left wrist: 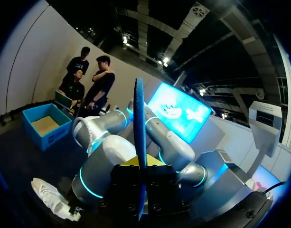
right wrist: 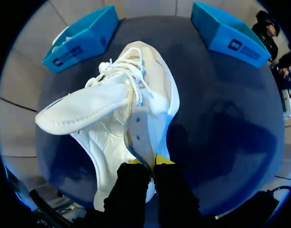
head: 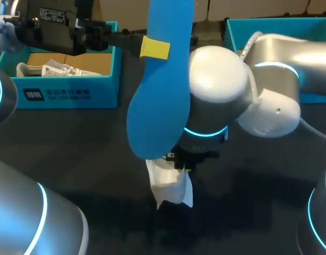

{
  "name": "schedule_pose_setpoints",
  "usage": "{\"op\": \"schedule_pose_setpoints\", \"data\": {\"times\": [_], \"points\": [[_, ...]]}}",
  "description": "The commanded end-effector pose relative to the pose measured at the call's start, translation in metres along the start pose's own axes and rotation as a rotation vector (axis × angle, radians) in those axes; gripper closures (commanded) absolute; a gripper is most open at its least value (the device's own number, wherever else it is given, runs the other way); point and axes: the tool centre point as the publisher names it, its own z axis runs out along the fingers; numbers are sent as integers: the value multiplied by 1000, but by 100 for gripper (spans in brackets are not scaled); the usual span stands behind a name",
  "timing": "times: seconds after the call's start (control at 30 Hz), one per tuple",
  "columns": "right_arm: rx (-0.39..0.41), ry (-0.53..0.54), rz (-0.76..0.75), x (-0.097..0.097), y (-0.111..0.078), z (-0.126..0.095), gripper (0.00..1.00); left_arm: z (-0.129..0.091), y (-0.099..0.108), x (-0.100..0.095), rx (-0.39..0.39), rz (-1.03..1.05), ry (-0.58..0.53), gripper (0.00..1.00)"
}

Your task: Take the shoe out of the shoebox, open the shoe tongue, remove and reinsert the insole, then place the shoe into the shoebox

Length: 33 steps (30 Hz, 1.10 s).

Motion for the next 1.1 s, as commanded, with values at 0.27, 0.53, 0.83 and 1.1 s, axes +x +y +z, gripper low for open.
{"op": "schedule_pose_setpoints", "data": {"times": [0.27, 0.53, 0.83, 1.1], "points": [[53, 118, 46, -11, 4, 30, 100, 2, -2, -1, -3, 0, 1, 100], [118, 195, 15, -20, -1, 46, 100, 2, -2, -1, -3, 0, 1, 100], [151, 237, 5, -23, -4, 59, 100, 2, -2, -1, -3, 0, 1, 100], [155, 244, -2, -28, -7, 54, 0, 2, -2, -1, -3, 0, 1, 100]]}}
